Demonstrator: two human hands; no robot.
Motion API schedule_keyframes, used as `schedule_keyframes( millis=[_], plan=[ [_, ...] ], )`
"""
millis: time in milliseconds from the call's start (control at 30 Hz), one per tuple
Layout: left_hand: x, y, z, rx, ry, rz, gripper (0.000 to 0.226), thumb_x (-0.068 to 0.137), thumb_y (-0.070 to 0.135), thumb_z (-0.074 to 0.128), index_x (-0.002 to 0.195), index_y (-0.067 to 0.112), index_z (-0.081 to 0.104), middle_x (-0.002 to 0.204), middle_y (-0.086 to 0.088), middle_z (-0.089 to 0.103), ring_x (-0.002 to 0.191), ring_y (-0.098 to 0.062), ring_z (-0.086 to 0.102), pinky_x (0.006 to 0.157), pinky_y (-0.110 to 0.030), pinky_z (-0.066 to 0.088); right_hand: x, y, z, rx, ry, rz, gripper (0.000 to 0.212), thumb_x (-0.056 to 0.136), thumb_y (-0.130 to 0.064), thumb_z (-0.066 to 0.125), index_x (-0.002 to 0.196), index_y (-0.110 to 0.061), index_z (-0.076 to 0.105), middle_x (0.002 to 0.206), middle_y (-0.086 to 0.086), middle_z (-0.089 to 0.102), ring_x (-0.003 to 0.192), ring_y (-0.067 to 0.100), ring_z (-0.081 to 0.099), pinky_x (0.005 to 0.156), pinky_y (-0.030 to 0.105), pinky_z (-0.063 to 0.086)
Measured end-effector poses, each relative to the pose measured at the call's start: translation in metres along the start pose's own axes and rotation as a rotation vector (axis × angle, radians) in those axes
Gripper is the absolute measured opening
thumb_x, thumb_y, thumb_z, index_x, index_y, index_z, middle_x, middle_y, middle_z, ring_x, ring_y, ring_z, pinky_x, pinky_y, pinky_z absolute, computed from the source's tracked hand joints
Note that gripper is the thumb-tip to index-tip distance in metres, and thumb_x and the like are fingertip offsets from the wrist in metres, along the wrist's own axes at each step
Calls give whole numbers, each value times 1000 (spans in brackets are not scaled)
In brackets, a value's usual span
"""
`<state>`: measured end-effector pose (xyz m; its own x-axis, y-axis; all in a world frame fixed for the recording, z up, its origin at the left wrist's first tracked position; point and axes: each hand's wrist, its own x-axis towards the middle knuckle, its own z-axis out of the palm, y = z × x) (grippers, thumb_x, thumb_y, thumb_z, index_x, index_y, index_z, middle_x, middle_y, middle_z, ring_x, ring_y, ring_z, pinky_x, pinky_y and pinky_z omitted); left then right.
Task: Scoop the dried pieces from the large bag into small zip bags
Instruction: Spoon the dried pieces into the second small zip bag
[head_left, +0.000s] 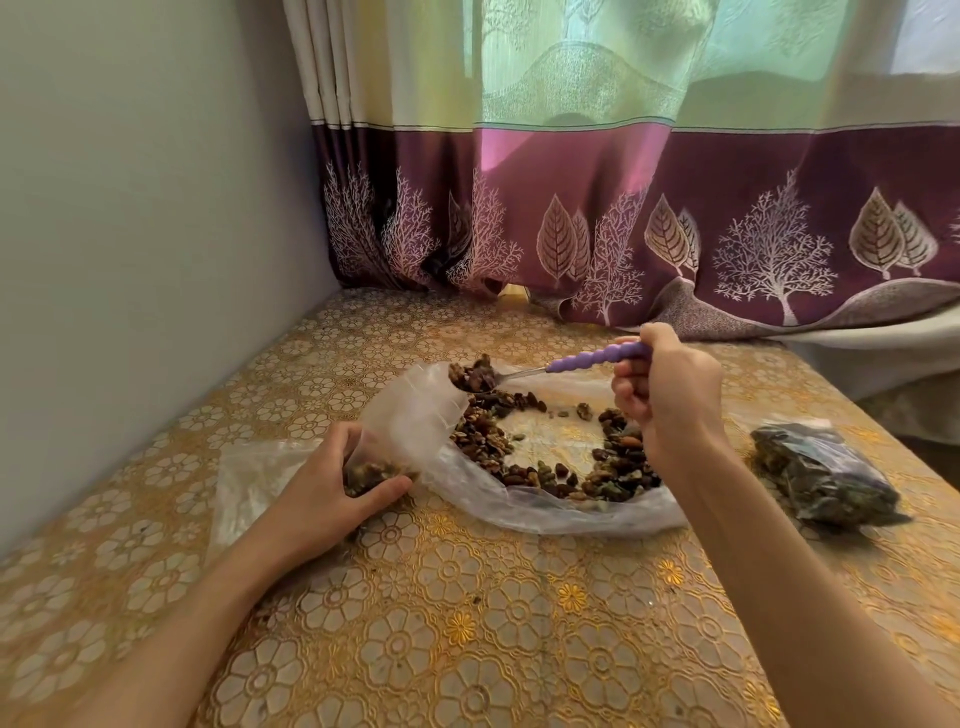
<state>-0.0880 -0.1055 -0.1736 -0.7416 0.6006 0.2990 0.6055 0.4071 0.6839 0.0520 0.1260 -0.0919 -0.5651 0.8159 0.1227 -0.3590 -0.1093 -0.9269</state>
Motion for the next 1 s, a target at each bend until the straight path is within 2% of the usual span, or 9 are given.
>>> schedule_keyframes(
  millis=[167,233,367,467,600,700,867,1000],
  plan=[
    [0,1,0,-7,0,4,63,60,59,61,110,26,40,100,20,53,85,9,52,59,1,37,-18,1,17,-51,-160,-101,30,94,-11,47,69,-1,60,52,2,56,42,10,46,36,17,34],
    [0,1,0,-16,1,7,63,60,59,61,110,27,40,101,21,52,84,11,51,59,2,37,-27,1,23,-95,-240,-193,30,96,-12,47,71,-1,61,51,-2,61,44,12,51,38,18,39],
    [0,0,0,-34,-2,16,60,60,58,62,108,26,42,100,20,54,81,16,54,60,2,37,-37,2,31,-153,-390,-373,27,96,-6,46,75,1,60,59,-1,69,47,16,56,41,20,45],
    [1,-1,1,-48,2,25,56,60,56,64,103,27,43,97,16,57,82,18,53,61,-1,39,-37,3,30,-171,-418,-423,22,94,-1,45,79,0,61,60,-5,69,49,18,56,43,21,46],
    [1,-2,0,-35,2,20,68,58,61,61,112,25,41,103,18,53,88,8,53,63,-6,40,-31,2,26,-164,-378,-425,20,92,0,44,82,5,61,58,-5,68,50,19,55,42,21,45],
    [1,-2,1,-21,4,17,70,58,62,60,115,26,40,104,20,51,91,2,53,66,-8,38,-24,2,21,-113,-282,-382,24,95,-6,45,79,2,60,57,-3,68,47,14,53,41,19,42],
    [1,-1,1,-8,0,19,70,58,62,59,115,26,40,104,23,48,89,5,51,66,-8,38,-3,6,3,-69,-79,-269,31,98,-17,46,71,-8,59,50,-5,60,44,8,49,39,17,39],
    [1,0,0,-12,3,15,71,57,62,59,115,26,40,103,24,48,89,9,50,63,-6,38,12,15,-14,-228,33,-265,33,97,-20,48,67,-12,57,44,-9,56,42,4,47,40,15,37]
  ],
)
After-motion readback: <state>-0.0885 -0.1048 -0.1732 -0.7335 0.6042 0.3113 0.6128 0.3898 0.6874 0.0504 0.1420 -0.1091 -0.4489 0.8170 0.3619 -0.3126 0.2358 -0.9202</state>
